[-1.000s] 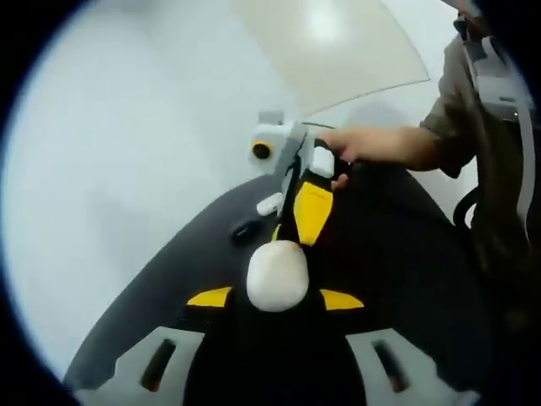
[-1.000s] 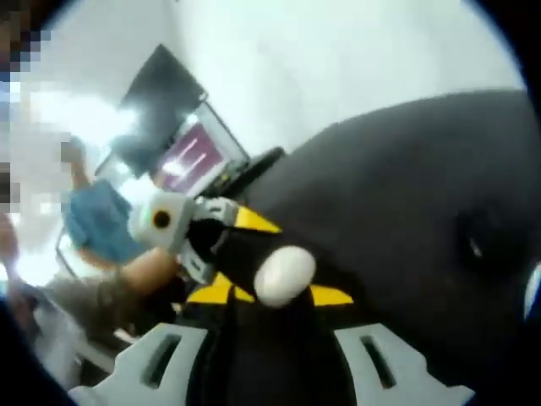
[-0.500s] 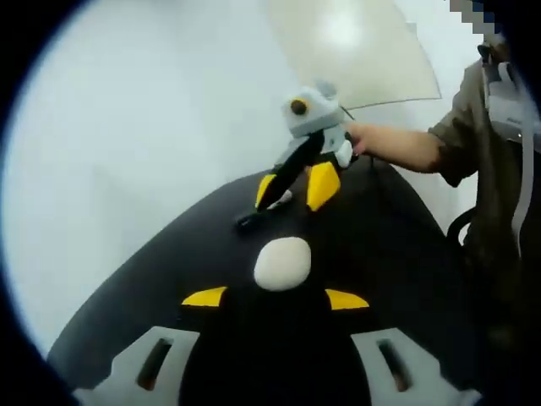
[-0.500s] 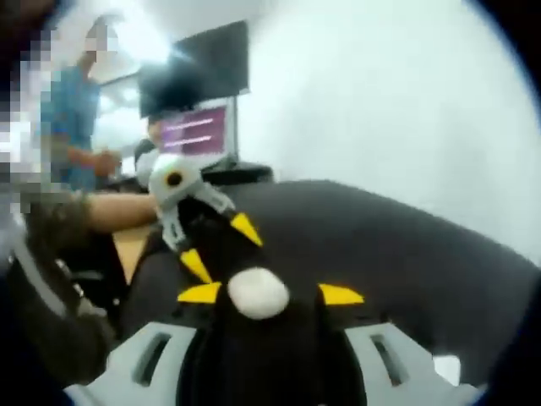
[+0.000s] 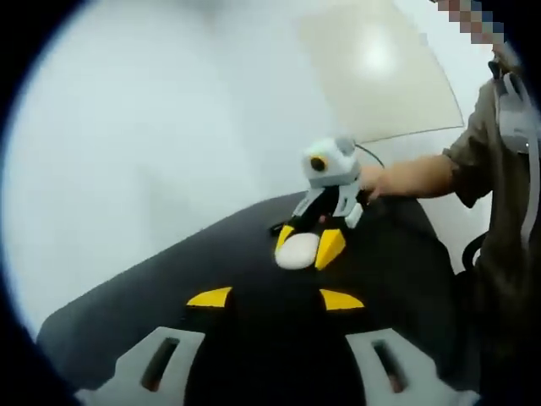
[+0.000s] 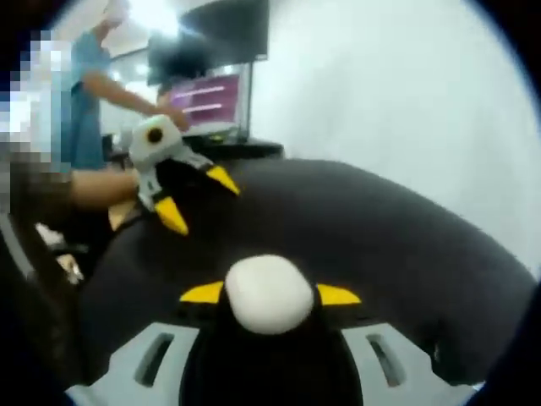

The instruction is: Pick up three earphones and place each one into its charging case using tactile feedback, ensure that each earphone is properly inserted and securely positioned inside the case.

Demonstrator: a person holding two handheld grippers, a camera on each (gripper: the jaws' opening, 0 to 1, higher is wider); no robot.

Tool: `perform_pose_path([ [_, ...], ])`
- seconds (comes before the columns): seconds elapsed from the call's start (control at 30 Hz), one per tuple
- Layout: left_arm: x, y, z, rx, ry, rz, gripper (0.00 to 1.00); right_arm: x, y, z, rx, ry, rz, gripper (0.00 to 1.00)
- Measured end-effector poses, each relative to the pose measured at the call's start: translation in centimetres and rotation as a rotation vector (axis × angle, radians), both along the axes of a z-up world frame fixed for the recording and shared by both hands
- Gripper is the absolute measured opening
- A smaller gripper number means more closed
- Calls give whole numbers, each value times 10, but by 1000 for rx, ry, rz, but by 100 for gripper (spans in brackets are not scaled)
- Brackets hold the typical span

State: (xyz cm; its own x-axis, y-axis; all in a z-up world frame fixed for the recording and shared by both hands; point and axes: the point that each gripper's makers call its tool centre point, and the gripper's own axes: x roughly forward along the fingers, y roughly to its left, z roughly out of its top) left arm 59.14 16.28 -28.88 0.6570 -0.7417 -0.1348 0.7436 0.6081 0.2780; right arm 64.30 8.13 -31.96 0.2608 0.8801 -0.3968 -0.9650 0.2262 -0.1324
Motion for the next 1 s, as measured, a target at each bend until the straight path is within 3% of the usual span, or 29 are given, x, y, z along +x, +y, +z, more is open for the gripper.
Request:
perform_pose_path([
  [0.2, 3, -1, -5, -9, 43, -7, 36, 23, -44, -2, -31, 2, -101, 41],
  [0.3, 3, -6, -12, 13, 65, -18, 37, 26, -51, -4, 8, 58, -130, 41],
  [0.37, 2, -6, -14, 23, 74, -19, 38, 24, -52, 0, 19, 28, -126, 42],
  [0.43, 1, -6, -14, 22, 76, -16, 38, 25, -60, 15, 49, -44, -158, 43],
  [0.57, -1, 0, 1, -42, 76, 33, 36, 0, -93, 46, 182, 17, -236, 42],
  [0.7, -3, 3, 7, -56, 96, 96, 35, -27, -121, 52, 213, 9, -261, 42],
  [0.8, -10, 2, 9, -61, 112, 111, 34, -46, -136, 58, 312, 81, -270, 37],
  [0.9, -14, 1, 11, -121, 144, 119, 30, -45, -145, 53, 379, 162, -310, 28],
  [1.0, -16, 3, 7, -210, 224, 122, 20, -36, -150, 42, 404, 156, -350, 17],
])
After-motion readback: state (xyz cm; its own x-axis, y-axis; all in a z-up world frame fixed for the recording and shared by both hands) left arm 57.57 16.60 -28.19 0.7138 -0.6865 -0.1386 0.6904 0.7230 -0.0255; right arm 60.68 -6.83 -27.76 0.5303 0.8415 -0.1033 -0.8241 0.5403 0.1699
